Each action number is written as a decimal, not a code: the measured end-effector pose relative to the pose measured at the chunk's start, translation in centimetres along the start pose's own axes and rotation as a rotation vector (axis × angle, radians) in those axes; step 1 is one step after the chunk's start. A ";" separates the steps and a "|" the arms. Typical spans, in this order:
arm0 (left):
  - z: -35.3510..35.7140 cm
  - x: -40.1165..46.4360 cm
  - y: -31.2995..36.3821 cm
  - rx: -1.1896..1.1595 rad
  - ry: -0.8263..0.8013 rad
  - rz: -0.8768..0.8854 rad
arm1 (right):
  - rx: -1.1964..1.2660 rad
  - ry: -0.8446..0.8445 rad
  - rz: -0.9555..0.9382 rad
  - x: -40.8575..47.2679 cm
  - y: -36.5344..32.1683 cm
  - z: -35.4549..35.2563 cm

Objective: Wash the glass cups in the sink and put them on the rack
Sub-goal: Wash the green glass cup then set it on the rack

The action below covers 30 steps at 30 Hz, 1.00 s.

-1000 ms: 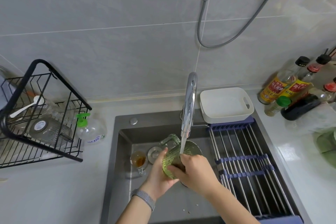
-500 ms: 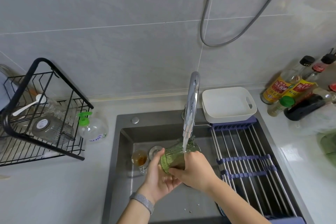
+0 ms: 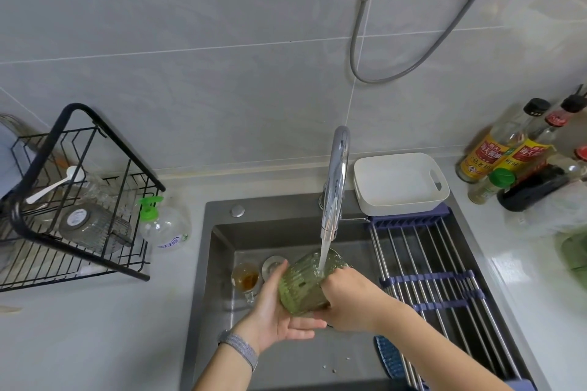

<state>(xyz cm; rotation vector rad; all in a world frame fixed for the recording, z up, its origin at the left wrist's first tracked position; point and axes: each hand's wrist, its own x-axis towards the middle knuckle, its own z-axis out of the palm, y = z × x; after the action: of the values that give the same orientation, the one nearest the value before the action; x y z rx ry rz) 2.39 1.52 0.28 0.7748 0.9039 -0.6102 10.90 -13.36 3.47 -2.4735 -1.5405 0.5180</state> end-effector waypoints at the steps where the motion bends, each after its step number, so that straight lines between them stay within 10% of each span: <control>1: 0.2 -0.1 -0.1 -0.047 0.005 0.044 | 0.061 0.002 0.055 0.0 0.0 0.5; 8: 1.2 0.4 0.0 -0.237 0.023 0.177 | 0.322 0.040 0.175 0.3 -1.5 2.0; 16: 1.0 0.4 1.3 -0.275 0.024 -0.010 | 0.109 0.297 -0.124 -1.4 1.6 1.1; 25: 1.4 -0.1 0.5 -0.237 -0.004 0.263 | 0.542 0.412 0.222 -0.3 -0.8 2.1; 30: 0.9 -0.4 1.5 -0.116 0.000 0.210 | 0.235 0.416 -0.026 -1.0 0.5 -0.1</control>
<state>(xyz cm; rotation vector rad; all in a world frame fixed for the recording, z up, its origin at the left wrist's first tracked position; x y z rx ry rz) 3.74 1.76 1.44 0.7534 0.8378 -0.3706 10.97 -14.52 3.58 -2.2026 -1.2650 0.1525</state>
